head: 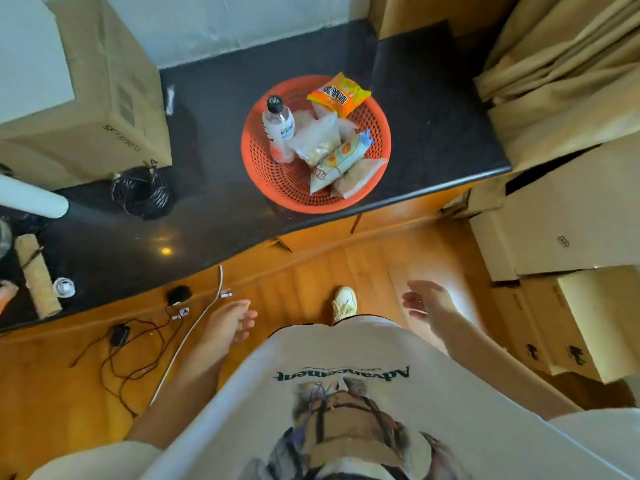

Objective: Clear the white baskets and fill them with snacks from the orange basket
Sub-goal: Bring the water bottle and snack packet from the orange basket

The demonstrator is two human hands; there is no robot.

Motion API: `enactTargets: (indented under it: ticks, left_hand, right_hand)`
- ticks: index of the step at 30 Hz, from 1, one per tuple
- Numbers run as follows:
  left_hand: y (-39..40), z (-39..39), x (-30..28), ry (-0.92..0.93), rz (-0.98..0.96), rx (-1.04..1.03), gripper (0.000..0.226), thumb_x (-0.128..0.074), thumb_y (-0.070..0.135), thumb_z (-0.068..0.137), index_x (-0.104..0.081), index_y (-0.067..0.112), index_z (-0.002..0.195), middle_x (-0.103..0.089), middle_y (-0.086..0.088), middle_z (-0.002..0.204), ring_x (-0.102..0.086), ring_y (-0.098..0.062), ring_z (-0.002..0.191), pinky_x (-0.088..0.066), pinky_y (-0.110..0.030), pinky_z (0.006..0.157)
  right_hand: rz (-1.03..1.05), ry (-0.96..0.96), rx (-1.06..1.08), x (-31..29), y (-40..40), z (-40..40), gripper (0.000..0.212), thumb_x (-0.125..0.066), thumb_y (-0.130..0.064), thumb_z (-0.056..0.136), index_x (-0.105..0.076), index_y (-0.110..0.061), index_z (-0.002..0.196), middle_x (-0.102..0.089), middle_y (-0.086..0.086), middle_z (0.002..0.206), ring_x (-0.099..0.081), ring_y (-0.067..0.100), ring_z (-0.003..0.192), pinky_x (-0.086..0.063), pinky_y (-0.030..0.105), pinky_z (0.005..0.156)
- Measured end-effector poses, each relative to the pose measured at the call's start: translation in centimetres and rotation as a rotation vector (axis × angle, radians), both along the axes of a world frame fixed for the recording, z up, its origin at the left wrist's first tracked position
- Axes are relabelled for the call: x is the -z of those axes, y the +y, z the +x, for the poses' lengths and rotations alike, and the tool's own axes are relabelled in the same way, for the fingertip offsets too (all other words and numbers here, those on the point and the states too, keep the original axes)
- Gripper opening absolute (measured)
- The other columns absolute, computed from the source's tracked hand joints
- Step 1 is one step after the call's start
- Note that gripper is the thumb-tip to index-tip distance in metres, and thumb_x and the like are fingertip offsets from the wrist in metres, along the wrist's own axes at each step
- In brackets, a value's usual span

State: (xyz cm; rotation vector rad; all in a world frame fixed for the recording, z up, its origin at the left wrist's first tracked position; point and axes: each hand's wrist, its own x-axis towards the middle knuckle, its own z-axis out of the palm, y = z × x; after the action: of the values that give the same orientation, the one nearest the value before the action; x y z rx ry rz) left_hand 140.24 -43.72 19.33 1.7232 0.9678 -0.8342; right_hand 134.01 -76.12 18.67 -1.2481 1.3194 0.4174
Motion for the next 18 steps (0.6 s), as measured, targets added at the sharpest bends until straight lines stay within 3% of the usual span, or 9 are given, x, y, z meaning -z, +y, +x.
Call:
enactTargets:
  ticks: [3,6,10,12,15,18]
  left_hand:
    - [-0.3,2.5,0.4,0.014,0.068,-0.080,0.020,-0.053,0.027,0.093,-0.061,0.014,0.106,-0.066,0.000,0.090,-0.059,-0.013,0.074,-0.046,-0.026,0.061]
    - [-0.9,5.0,0.7,0.043,0.077,-0.139,0.023,-0.054,0.027,0.093,-0.060,0.012,0.109,-0.067,-0.004,0.094,-0.060,-0.018,0.085,-0.047,-0.031,0.071]
    - [-3.4,11.9,1.1,0.006,0.132,-0.241,0.027,-0.052,0.024,0.094,-0.060,0.009,0.115,-0.067,-0.006,0.097,-0.062,-0.016,0.086,-0.049,-0.028,0.071]
    - [-5.3,16.3,1.2,-0.050,0.013,-0.314,0.030,-0.044,0.015,0.097,-0.052,0.007,0.125,-0.064,-0.010,0.114,-0.062,-0.018,0.100,-0.049,-0.028,0.081]
    - [-7.4,21.7,2.1,-0.266,-0.106,-0.143,0.040,-0.054,0.010,0.092,-0.043,0.018,0.129,-0.056,-0.006,0.127,-0.059,-0.012,0.105,-0.050,-0.027,0.085]
    - [-9.3,26.3,3.3,-0.377,-0.181,-0.041,0.069,-0.069,0.010,0.081,-0.031,0.021,0.138,-0.043,-0.002,0.138,-0.046,-0.012,0.121,-0.043,-0.033,0.100]
  right_hand:
    - [-0.010,-0.095,-0.062,-1.0,-0.7,7.6,0.010,-0.051,-0.018,0.093,-0.056,-0.011,0.097,-0.058,0.005,0.070,-0.054,0.014,0.059,-0.041,0.025,0.055]
    - [0.039,-0.154,-0.066,-1.4,-0.5,14.0,0.009,-0.054,-0.019,0.091,-0.059,-0.014,0.085,-0.059,0.004,0.070,-0.057,0.013,0.059,-0.047,0.025,0.056]
    - [0.235,-0.225,0.105,-0.5,0.8,20.7,0.008,-0.052,-0.014,0.091,-0.055,-0.011,0.084,-0.061,0.009,0.076,-0.061,0.018,0.068,-0.053,0.028,0.060]
    - [0.278,-0.217,0.155,0.4,1.7,23.3,0.009,-0.050,-0.012,0.092,-0.055,-0.009,0.086,-0.060,0.010,0.082,-0.061,0.021,0.074,-0.053,0.030,0.064]
    - [0.295,-0.127,0.177,2.3,3.1,26.7,0.006,-0.055,-0.016,0.090,-0.053,-0.011,0.087,-0.053,0.009,0.088,-0.055,0.020,0.084,-0.050,0.031,0.074]
    - [0.295,-0.014,0.234,4.6,4.0,29.6,0.014,-0.060,-0.020,0.086,-0.056,-0.008,0.091,-0.054,0.007,0.100,-0.056,0.019,0.094,-0.050,0.032,0.085]
